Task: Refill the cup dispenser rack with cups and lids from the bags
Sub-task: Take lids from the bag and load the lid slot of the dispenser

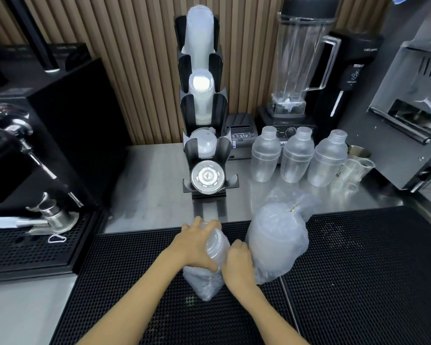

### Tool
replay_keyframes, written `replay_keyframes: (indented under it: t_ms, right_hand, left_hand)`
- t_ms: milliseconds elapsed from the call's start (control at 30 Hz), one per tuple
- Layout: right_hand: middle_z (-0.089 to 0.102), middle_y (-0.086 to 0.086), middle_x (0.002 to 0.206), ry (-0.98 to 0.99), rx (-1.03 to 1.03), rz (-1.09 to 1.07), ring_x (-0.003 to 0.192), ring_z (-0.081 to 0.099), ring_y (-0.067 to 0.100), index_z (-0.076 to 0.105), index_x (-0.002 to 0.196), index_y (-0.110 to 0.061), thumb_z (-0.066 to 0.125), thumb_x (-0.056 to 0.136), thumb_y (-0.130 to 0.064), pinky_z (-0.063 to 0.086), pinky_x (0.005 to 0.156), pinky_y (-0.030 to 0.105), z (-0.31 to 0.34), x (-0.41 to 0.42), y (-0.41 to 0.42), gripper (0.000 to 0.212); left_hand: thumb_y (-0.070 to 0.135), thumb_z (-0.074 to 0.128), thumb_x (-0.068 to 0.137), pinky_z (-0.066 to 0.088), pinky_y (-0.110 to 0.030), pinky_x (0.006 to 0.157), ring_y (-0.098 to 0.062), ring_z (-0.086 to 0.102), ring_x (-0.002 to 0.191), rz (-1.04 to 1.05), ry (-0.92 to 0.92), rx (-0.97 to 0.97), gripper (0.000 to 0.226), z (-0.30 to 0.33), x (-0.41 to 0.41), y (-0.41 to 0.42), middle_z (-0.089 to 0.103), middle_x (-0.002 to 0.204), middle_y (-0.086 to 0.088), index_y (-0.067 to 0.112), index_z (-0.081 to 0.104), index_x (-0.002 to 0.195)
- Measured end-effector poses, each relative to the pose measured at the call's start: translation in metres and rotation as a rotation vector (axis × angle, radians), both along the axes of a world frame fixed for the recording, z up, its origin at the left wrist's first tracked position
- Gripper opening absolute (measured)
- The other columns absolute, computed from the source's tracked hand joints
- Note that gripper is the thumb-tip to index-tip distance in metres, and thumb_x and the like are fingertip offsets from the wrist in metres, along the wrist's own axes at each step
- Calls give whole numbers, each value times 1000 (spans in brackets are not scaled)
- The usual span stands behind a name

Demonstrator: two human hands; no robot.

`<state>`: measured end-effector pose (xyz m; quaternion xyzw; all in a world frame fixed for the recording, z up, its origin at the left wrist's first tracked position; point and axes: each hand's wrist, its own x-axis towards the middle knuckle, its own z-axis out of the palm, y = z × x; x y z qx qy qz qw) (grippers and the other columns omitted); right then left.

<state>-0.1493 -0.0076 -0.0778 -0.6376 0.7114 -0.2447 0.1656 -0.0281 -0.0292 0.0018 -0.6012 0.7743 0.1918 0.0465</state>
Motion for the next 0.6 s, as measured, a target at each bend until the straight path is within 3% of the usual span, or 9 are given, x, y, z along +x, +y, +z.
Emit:
replay_keyframes:
  t_ms: [67,167,267,333,467,600]
  right_hand:
    - [58,14,95,-110,-25,0,90,58,30,53,94,-1,49,79,6,45,75,33,4,-1,-3,17]
    - [53,-6,110,-526,-226,62,106,52,9,50,116,-10,47,88,-11,39,94,20,14,-4,5,28]
    - [42,-20,136,-784,-78,277,126,38,-9,31,137,-24,44,95,-36,29,104,10,21,-2,17,46]
    - [27,-28,142,-784,1,341,130,26,-15,16,141,-33,46,86,-57,22,106,6,17,-3,21,67]
    - [18,-22,146,-658,177,337,134,22,-5,-2,145,-33,40,68,-83,18,111,18,8,-7,18,101]
    - [31,-14,147,-585,148,315,133,30,-1,15,144,-33,34,77,-78,25,115,31,7,-3,13,82]
  left_hand:
    - [42,79,56,47,-40,87,-31,38,111,3,-22,18,93,0,-1,-1,32,126,-2,38,25,131]
    - [42,79,56,46,-42,92,-32,34,118,-3,-34,50,98,-1,-2,-1,28,131,-3,37,20,134]
    - [42,75,60,42,-45,100,-28,25,123,-24,-18,62,99,0,-2,-2,23,133,-3,35,15,138]
    - [40,74,59,42,-44,100,-24,25,121,-53,-32,43,95,1,-1,-5,23,130,-2,33,19,137]
    - [32,79,52,48,-43,90,-24,34,107,-73,7,106,94,0,7,-8,31,118,0,38,24,128]
    - [35,78,48,50,-43,84,-24,41,100,-84,58,61,91,-2,12,-9,35,112,1,38,26,122]
